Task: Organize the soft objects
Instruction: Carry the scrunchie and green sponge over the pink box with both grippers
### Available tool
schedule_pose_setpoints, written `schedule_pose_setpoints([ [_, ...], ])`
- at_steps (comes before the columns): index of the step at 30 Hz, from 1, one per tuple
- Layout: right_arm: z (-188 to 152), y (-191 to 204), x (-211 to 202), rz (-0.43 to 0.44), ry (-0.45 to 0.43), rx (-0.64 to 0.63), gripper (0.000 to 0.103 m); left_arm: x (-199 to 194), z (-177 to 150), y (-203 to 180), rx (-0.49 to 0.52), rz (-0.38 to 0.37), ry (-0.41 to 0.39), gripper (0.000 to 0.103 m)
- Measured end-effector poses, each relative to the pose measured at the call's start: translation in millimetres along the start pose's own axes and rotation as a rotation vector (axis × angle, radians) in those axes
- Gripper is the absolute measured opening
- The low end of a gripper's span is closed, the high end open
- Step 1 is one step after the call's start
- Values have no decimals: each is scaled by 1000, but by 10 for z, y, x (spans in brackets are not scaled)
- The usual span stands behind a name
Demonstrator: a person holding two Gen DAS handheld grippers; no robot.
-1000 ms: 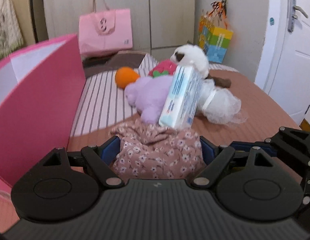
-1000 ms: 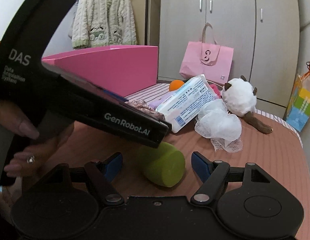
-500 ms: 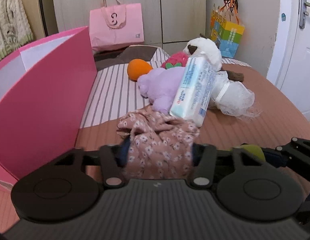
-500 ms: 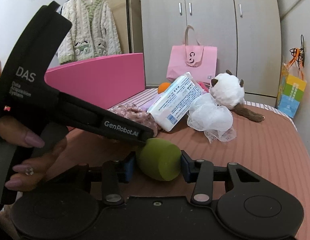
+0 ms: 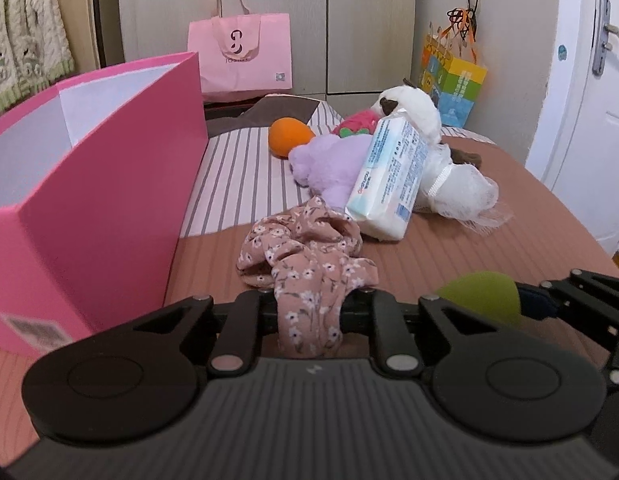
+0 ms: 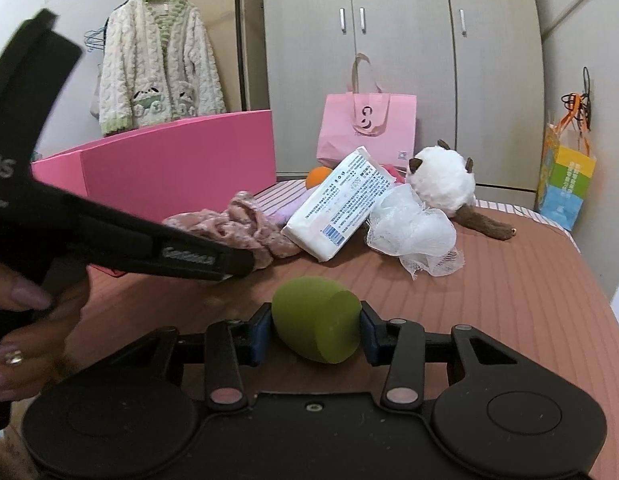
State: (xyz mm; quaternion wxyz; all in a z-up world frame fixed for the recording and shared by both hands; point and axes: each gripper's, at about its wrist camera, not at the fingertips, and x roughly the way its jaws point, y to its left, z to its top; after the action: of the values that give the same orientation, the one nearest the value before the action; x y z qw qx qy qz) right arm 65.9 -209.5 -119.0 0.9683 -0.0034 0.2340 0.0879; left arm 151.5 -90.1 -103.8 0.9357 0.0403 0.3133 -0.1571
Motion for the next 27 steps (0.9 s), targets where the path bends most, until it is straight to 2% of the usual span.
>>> schedule_pose_setpoints([
  [5,44,78,-7,-40,32,-21,48,-155,-74,93,-28,36,10,15],
  [7,73,77,3,-61,51,-9,48,-223,-111,130,-41,25,20,15],
  [10,97,25,0,-51,73,34,48,-323,-167,186,-60,-1,37,15],
  [14,94,45,-39,-33,77,20,48,-440,-212,271,-79,-34,55,15],
  [18,110,85,-111,-3,84,13,48,-563,-249,365,-98,-71,70,15],
  [22,145,143,-174,31,108,31,48,-652,-256,516,-150,-132,134,15],
  [27,228,222,-246,123,156,62,48,-793,-281,735,-167,-179,183,15],
])
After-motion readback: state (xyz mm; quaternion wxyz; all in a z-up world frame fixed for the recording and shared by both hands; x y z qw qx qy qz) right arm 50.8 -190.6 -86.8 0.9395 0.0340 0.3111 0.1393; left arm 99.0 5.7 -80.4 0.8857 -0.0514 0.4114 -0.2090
